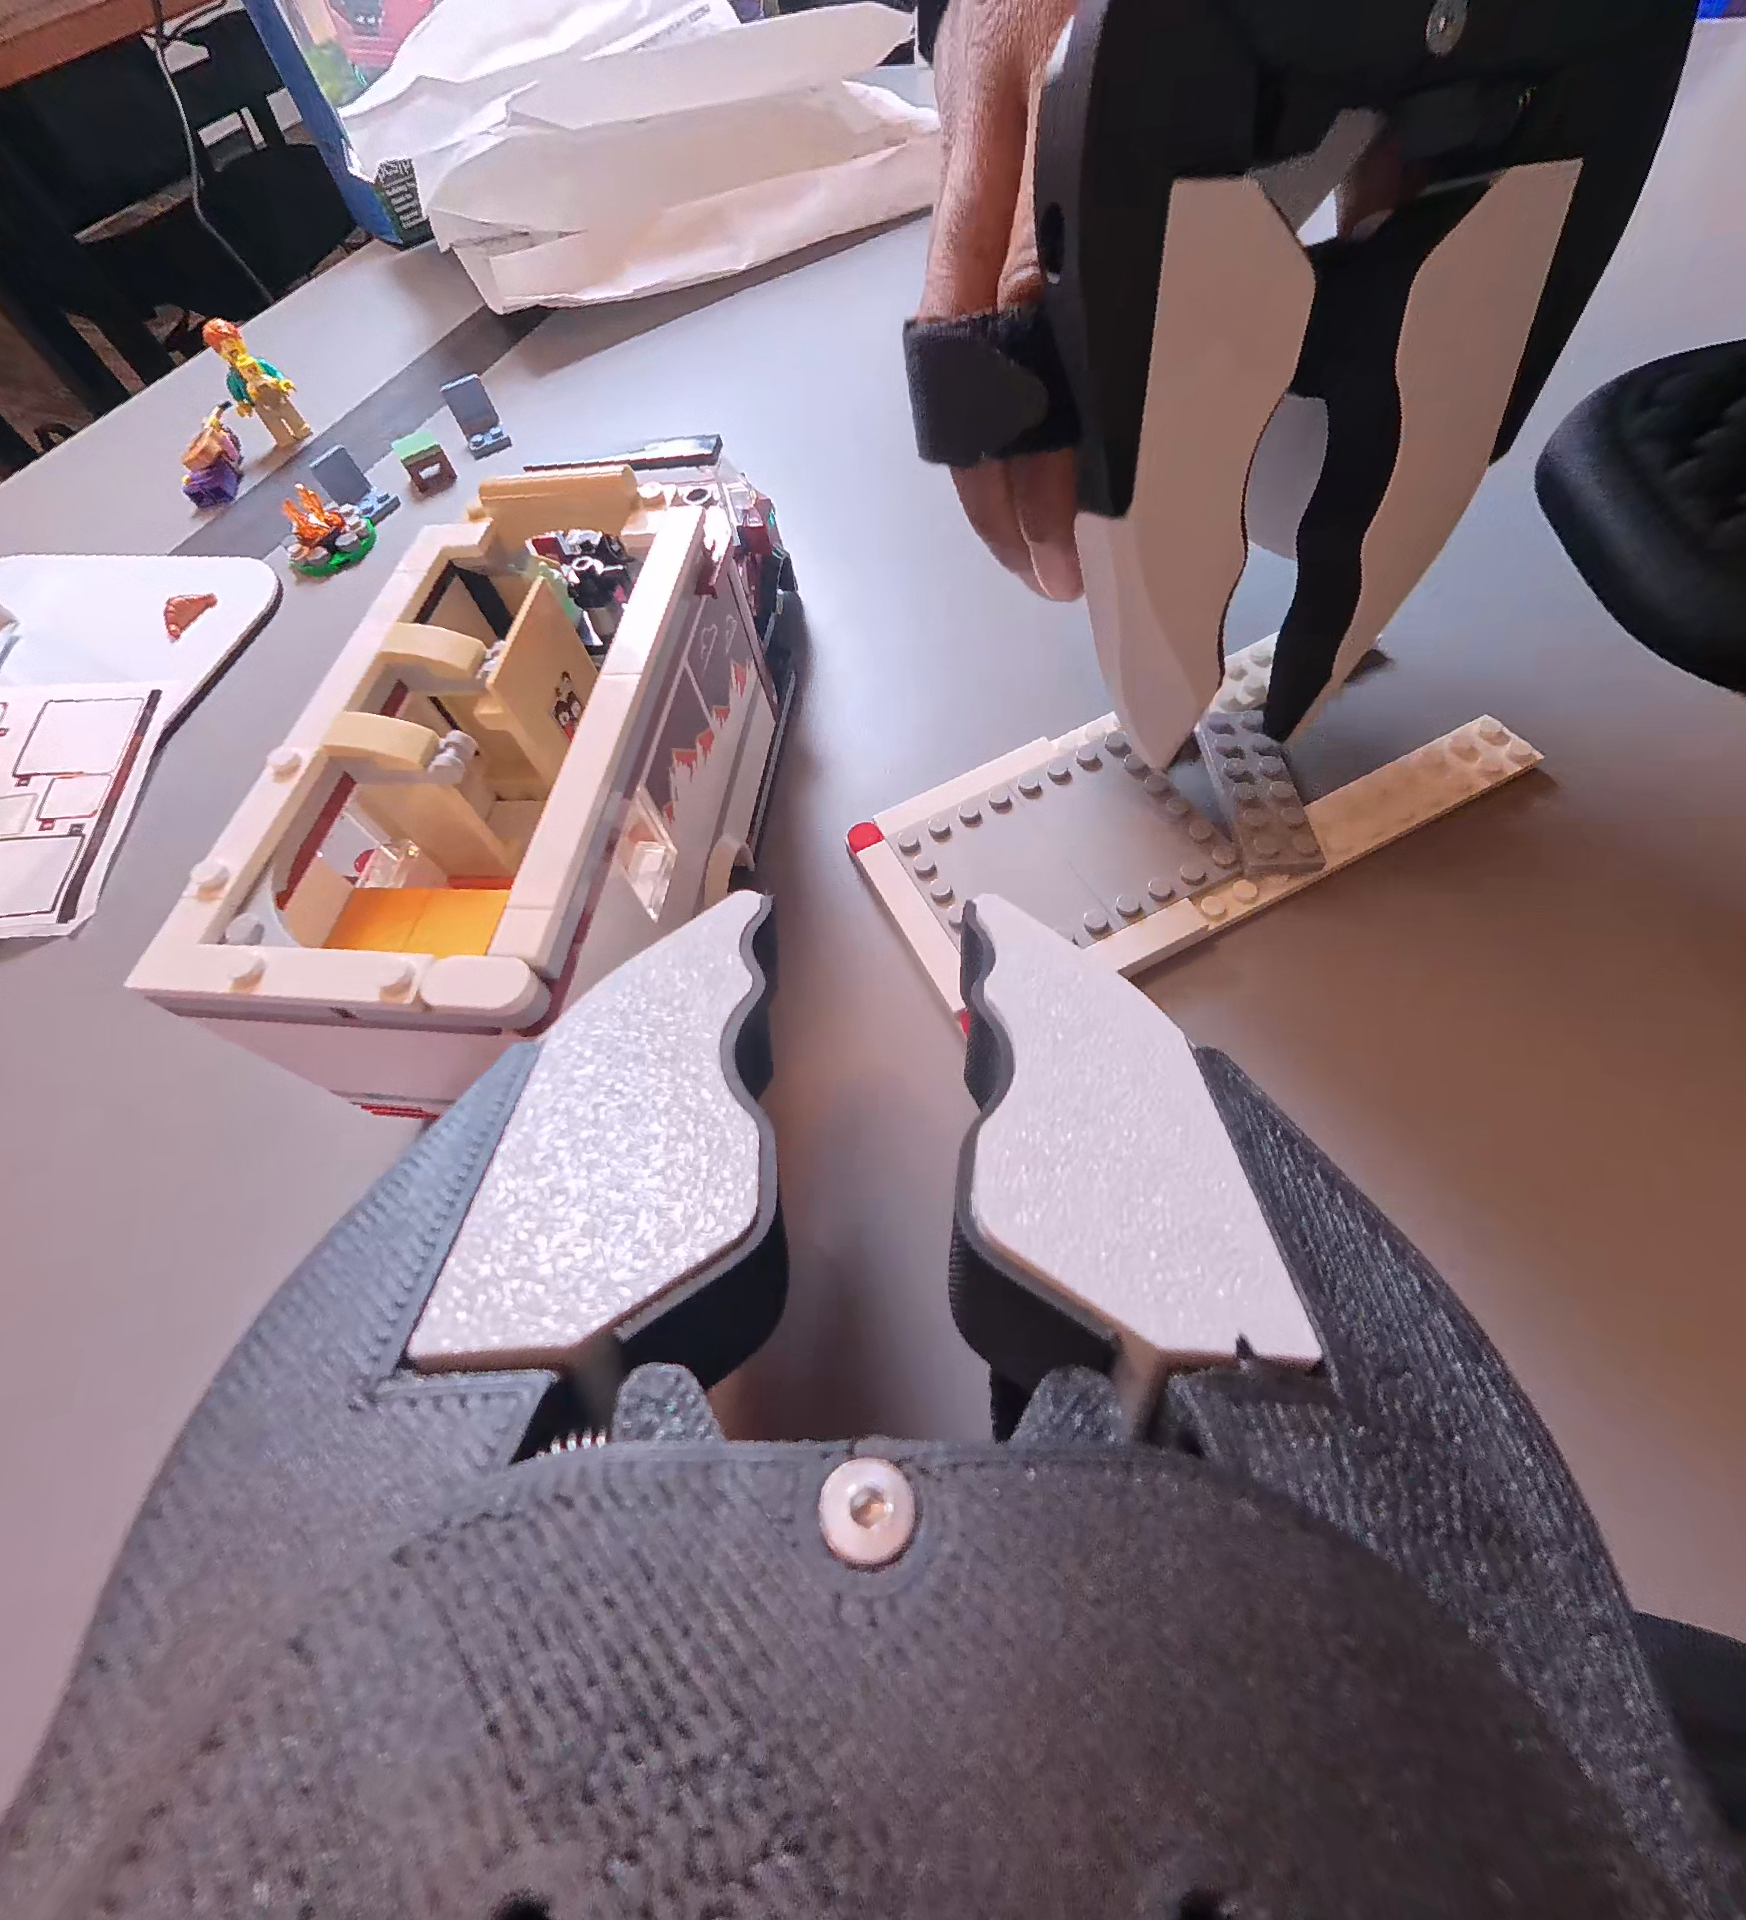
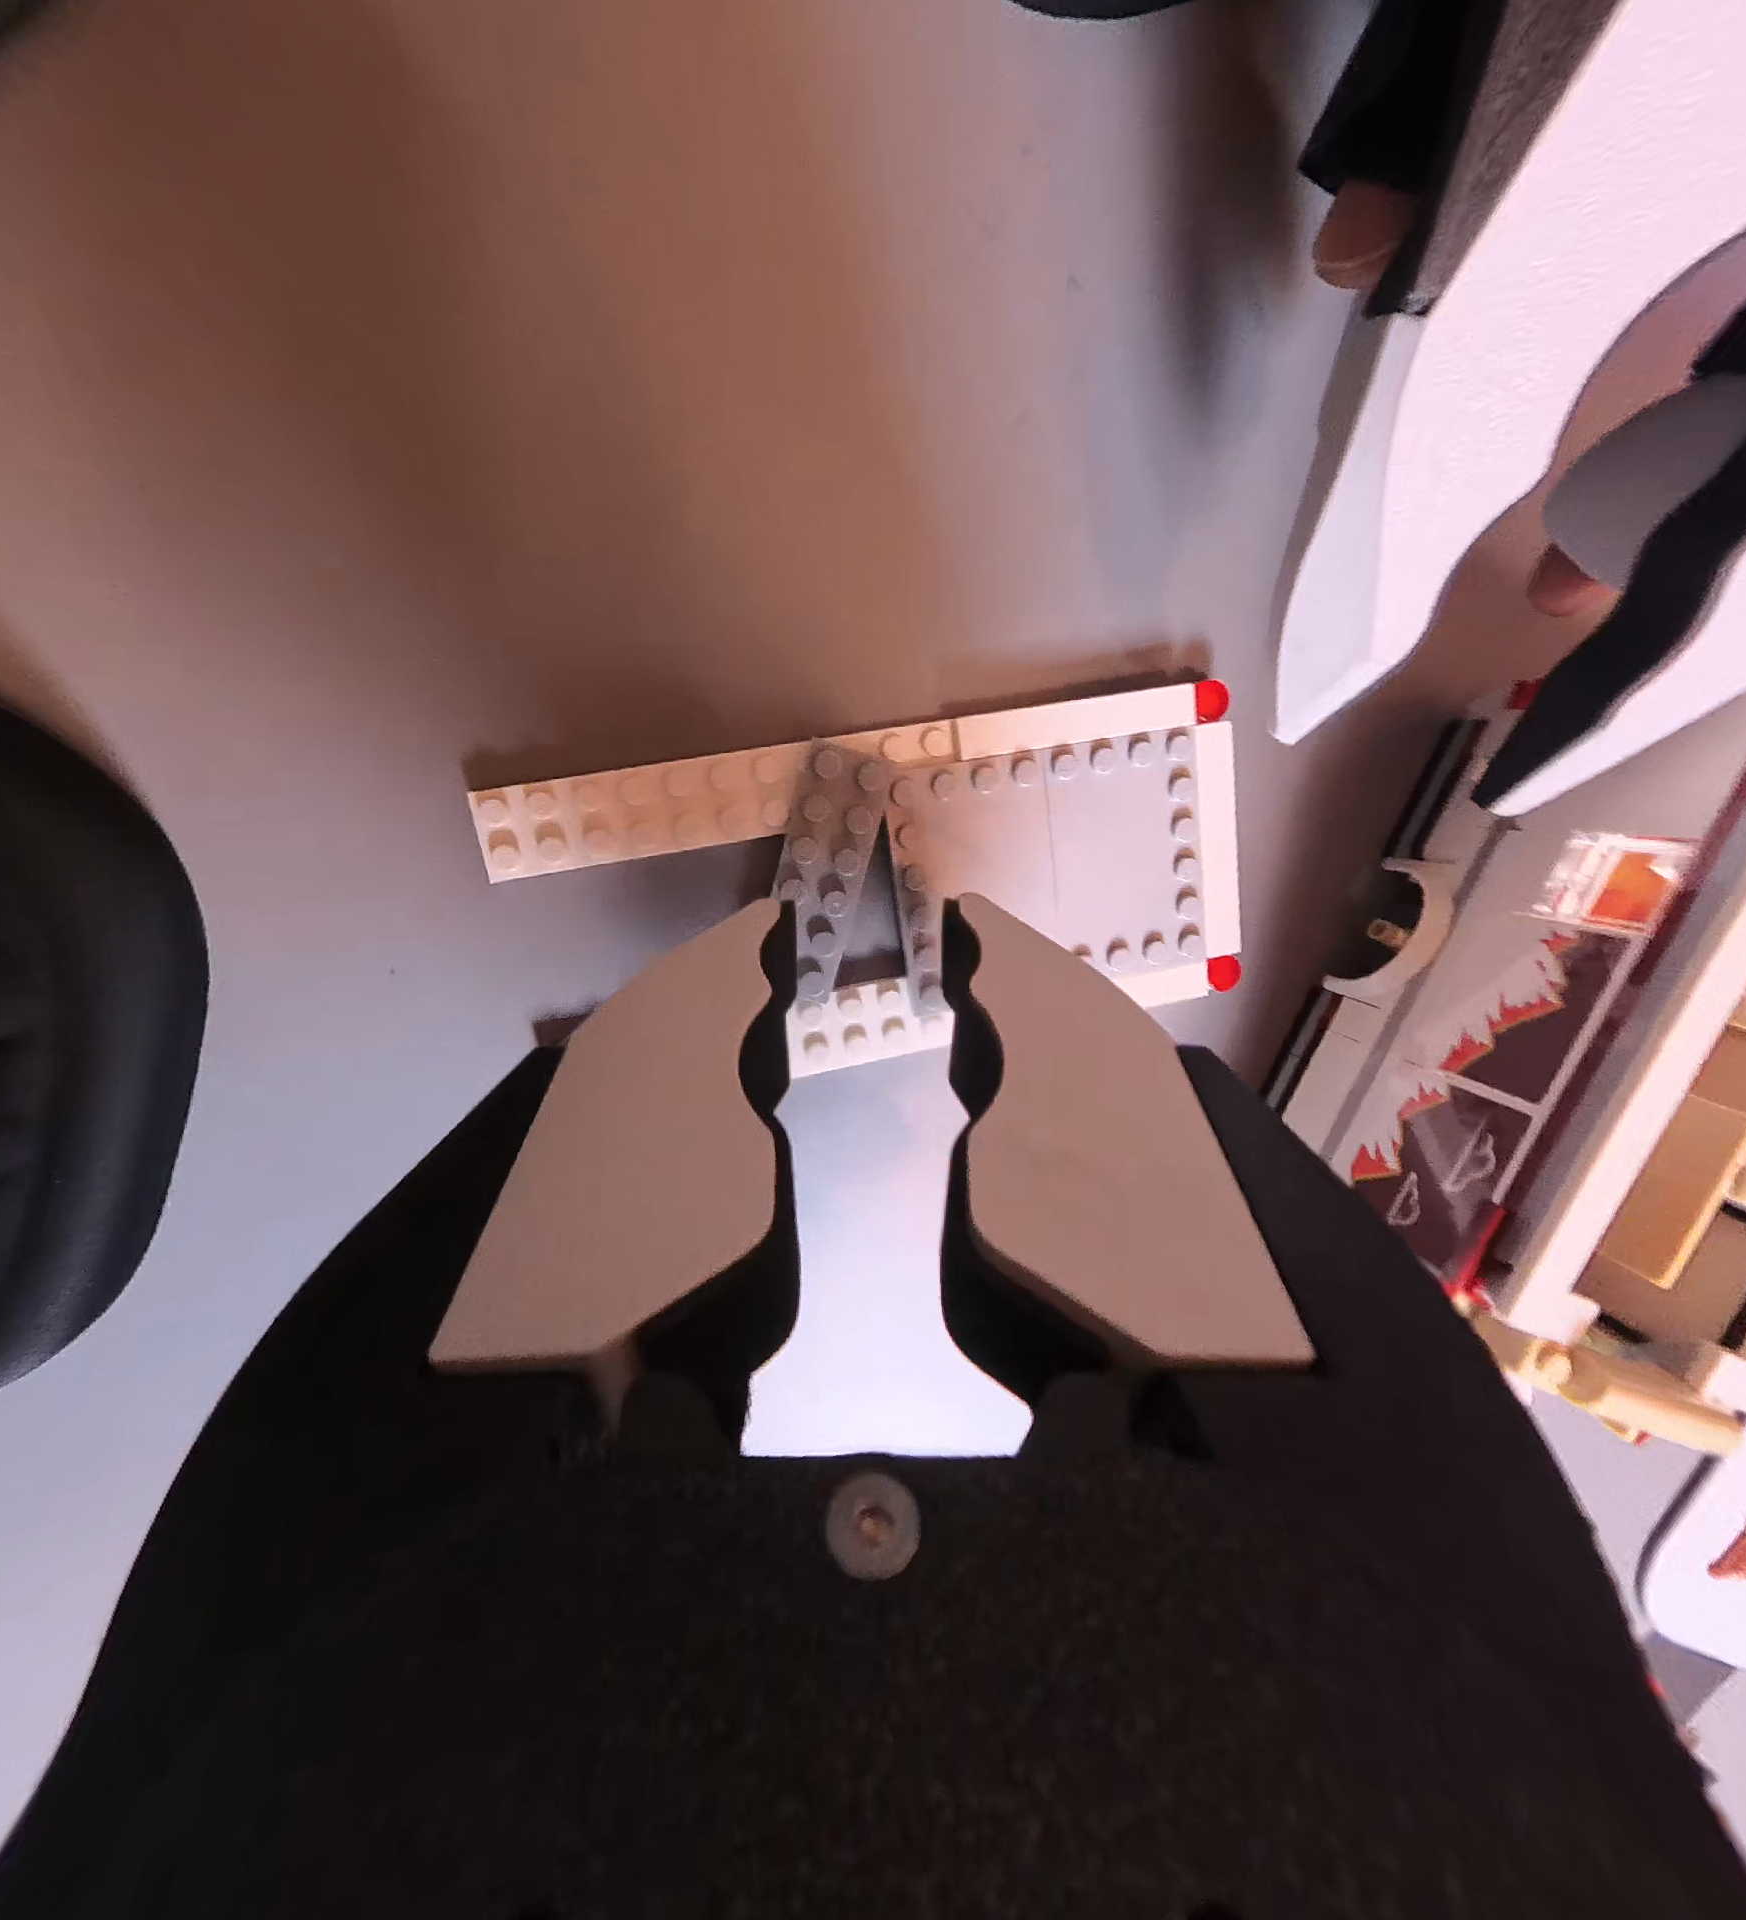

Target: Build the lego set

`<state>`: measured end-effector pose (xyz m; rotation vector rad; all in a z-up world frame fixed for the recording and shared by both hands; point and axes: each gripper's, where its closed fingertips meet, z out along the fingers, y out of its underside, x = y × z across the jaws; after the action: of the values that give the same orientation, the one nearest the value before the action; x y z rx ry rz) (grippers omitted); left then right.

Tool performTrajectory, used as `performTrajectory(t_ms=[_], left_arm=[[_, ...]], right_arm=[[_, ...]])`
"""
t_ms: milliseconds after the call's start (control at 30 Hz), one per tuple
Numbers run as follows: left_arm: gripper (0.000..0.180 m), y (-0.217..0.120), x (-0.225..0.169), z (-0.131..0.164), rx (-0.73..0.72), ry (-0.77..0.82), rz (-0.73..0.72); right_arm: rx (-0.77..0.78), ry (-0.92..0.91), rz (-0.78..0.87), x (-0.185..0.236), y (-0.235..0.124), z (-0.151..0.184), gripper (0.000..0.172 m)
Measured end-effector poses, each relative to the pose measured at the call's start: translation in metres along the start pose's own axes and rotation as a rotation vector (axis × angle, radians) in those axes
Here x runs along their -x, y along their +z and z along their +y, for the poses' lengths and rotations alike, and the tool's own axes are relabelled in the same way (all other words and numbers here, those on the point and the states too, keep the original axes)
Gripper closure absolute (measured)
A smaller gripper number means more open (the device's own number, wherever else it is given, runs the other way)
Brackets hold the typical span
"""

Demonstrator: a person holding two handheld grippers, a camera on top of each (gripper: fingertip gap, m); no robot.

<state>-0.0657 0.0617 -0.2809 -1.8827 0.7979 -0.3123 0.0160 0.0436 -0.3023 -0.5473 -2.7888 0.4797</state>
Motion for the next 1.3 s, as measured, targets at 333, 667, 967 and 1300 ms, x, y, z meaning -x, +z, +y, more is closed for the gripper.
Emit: performTrajectory(t_ms=[333,667,967,1300], left_arm=[[0.145,0.003,-0.007,0.002,0.020,0.022,0.029],[0.145,0.002,-0.007,0.002,0.019,0.016,0.031],[0.146,0.002,-0.008,0.002,0.023,0.024,0.031],[0.146,0.002,-0.007,0.002,0.025,0.020,0.031]], right_arm=[[-0.077,0.282,0.110,0.012,0.007,0.003,0.145],[0.050,0.106,0.061,0.003,-0.002,0.010,0.156],[0.146,-0.053,0.000,-0.002,0.001,0.013,0.156],[0.152,-0.067,0.024,-0.005,0.003,0.014,0.151]])
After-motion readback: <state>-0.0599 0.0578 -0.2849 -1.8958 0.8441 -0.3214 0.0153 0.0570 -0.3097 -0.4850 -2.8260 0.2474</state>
